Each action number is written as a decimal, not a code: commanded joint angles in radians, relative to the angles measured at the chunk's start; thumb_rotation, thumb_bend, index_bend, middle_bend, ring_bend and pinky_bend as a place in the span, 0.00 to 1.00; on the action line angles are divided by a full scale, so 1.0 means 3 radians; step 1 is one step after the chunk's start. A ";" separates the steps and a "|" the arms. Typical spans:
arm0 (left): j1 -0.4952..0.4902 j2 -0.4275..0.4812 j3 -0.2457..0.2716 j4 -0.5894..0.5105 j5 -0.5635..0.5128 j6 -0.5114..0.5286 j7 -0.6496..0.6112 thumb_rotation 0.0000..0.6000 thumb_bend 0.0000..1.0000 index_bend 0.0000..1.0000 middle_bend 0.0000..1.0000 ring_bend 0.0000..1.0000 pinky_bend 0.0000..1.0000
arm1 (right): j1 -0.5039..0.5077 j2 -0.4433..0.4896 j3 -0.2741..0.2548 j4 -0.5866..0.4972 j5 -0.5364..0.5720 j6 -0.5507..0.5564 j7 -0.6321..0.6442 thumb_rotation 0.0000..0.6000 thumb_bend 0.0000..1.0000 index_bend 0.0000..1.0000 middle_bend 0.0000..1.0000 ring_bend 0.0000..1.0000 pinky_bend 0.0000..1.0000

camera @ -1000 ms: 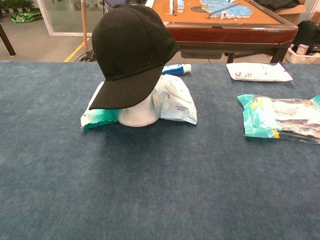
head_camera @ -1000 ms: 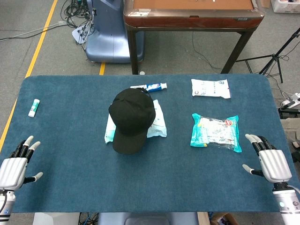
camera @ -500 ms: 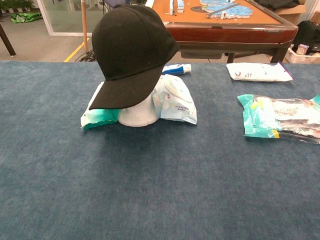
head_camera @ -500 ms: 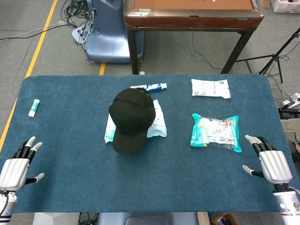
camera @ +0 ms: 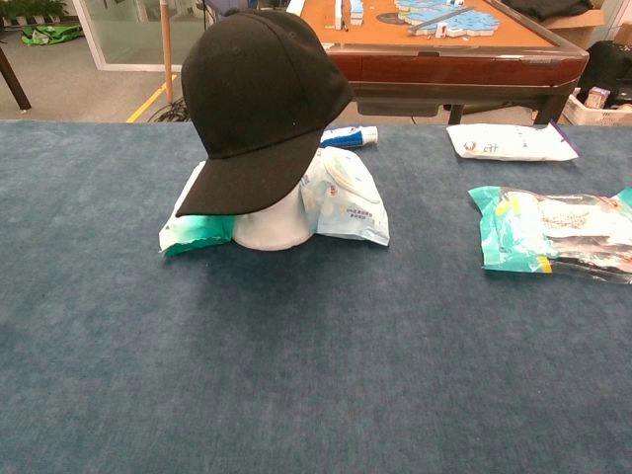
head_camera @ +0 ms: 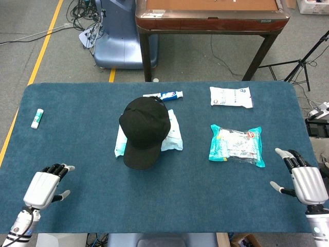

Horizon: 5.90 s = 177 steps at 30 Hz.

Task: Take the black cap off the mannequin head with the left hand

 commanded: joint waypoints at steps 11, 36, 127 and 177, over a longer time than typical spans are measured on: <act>-0.0392 -0.0403 -0.0145 0.0163 0.0386 -0.0052 0.0022 1.00 0.01 0.79 1.00 0.76 0.76 | 0.0008 0.0037 0.0021 0.0019 0.0020 -0.0025 0.0104 1.00 0.00 0.17 0.24 0.15 0.42; -0.0980 -0.1124 -0.0417 0.0525 0.0049 -0.0551 0.0263 1.00 0.00 0.83 1.00 0.80 0.79 | 0.0013 0.0071 0.0046 0.0054 0.0064 -0.0061 0.0219 1.00 0.00 0.17 0.24 0.15 0.42; -0.1251 -0.1688 -0.0650 0.1089 0.0048 0.0495 -0.0144 1.00 0.00 0.35 0.44 0.33 0.64 | 0.0030 0.0083 0.0049 0.0070 0.0061 -0.0099 0.0266 1.00 0.00 0.17 0.24 0.15 0.42; -0.1396 -0.1709 -0.0491 0.1355 0.0212 0.0560 -0.0935 1.00 0.01 0.44 0.20 0.15 0.33 | -0.0063 0.0096 0.0025 0.0130 -0.0128 0.0180 0.0449 1.00 0.00 0.18 0.25 0.15 0.42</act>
